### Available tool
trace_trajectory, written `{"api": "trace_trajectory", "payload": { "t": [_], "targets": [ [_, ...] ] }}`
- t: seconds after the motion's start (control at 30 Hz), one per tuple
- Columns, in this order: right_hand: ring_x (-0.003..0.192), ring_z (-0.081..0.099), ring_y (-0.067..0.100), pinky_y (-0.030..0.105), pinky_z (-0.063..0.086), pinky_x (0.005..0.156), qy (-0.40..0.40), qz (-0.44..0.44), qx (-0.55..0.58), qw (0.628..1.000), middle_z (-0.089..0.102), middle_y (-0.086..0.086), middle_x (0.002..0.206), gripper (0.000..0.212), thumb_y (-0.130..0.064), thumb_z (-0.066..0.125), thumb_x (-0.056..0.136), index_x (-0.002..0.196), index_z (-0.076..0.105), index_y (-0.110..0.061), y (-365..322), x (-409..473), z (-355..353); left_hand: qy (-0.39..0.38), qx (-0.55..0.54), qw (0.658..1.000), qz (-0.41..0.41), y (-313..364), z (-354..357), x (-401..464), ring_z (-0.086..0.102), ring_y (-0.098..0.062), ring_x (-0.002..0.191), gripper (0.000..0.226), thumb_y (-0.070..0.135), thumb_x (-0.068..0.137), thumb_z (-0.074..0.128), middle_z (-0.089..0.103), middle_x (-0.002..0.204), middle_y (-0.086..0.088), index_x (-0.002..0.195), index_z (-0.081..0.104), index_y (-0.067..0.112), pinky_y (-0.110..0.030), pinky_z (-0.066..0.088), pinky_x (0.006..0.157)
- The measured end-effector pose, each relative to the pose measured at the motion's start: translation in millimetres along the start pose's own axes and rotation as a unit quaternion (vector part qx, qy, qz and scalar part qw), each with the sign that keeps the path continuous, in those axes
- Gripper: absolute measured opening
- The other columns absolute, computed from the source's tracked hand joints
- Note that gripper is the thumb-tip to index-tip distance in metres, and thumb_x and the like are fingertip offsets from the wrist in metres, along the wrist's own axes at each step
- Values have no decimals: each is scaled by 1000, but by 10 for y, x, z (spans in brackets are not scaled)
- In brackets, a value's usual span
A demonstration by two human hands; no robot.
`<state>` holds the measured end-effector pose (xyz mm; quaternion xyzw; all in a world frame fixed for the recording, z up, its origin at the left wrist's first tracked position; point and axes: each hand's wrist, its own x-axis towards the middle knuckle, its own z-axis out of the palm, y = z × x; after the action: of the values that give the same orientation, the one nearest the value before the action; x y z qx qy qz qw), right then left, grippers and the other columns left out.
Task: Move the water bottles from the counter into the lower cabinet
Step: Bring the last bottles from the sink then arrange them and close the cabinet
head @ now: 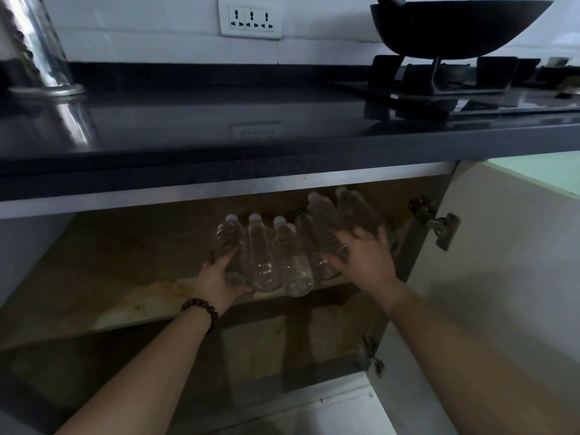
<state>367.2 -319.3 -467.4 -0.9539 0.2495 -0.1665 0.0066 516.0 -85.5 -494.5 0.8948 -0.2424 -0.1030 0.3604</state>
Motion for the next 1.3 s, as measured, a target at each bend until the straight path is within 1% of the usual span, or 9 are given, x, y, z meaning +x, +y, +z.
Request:
{"api": "trace_trajectory", "payload": {
  "t": [0.27, 0.47, 0.57, 0.67, 0.77, 0.87, 1.13, 1.23, 1.3],
  "targets": [
    [127, 46, 21, 47, 1, 117, 4, -8, 16, 1000, 53, 1, 132, 55, -61, 41, 88, 138, 35, -40, 32, 1, 40, 123, -193, 972, 50, 359, 59, -397, 41, -13, 124, 76, 17, 75, 79, 38, 145, -4, 140, 43, 29, -29, 38, 97],
    [131, 39, 24, 43, 6, 116, 21, -19, 16, 999, 51, 3, 137, 54, -59, 32, 89, 136, 41, -36, 77, 10, 84, 66, -119, 981, 137, 990, 462, -144, 45, -16, 128, 77, 20, 79, 77, 42, 144, -3, 144, 39, 33, -21, 33, 98],
    [133, 38, 22, 42, 5, 116, 28, -19, 36, 999, 49, 3, 140, 54, -59, 32, 89, 137, 38, -35, 111, 19, 105, 27, -25, 986, 161, 1025, 743, -13, 50, -21, 125, 73, 25, 83, 73, 42, 145, -7, 145, 35, 36, -31, 43, 104],
    [133, 38, 23, 41, 6, 116, 26, -21, 42, 999, 49, 5, 139, 55, -58, 32, 89, 138, 37, -33, 124, 15, 97, 18, 49, 984, 171, 994, 829, 85, 45, -31, 129, 78, 35, 85, 68, 23, 155, -10, 148, 23, 40, -43, 44, 104],
    [130, 40, 26, 41, 8, 116, 13, -27, 39, 999, 51, 9, 135, 57, -58, 31, 88, 137, 39, -30, 114, 5, 71, -8, 122, 976, 180, 960, 740, 200, 21, -34, 144, 103, 55, 76, 69, 3, 161, -8, 148, -4, 46, -48, 28, 115],
    [130, 40, 26, 41, 7, 116, -14, -25, 42, 999, 50, 10, 135, 63, -61, 26, 84, 137, 38, -30, 92, 9, 21, -45, 120, 976, 177, 851, 533, 224, 14, -30, 147, 124, 67, 64, 72, 4, 162, -4, 141, -24, 51, -57, 25, 114],
    [142, 22, 29, 47, 3, 117, -44, -29, 63, 997, 25, 8, 154, 95, -88, 33, 69, 147, 1, -43, 56, 7, -7, -49, 204, 976, 65, 213, 185, -11, -15, -38, 145, 125, 86, 54, 60, -23, 159, 2, 144, -18, 51, -64, 4, 114],
    [141, 21, 31, 50, 4, 118, -48, -50, 32, 997, 24, 8, 153, 96, -86, 37, 69, 147, 1, -43, 16, -23, -17, -14, 215, 976, 32, 51, 159, 81, 11, -43, 143, 113, 88, 56, 57, 2, 161, -2, 149, 9, 46, -54, 26, 115],
    [140, 23, 32, 51, 5, 118, -43, -59, 15, 997, 30, 9, 149, 91, -84, 37, 71, 146, 13, -40, 11, -41, -35, 3, 209, 978, 17, -1, 148, 106, 30, -41, 134, 91, 68, 69, 68, 19, 157, -8, 146, 28, 40, -45, 37, 109]
  ]
}}
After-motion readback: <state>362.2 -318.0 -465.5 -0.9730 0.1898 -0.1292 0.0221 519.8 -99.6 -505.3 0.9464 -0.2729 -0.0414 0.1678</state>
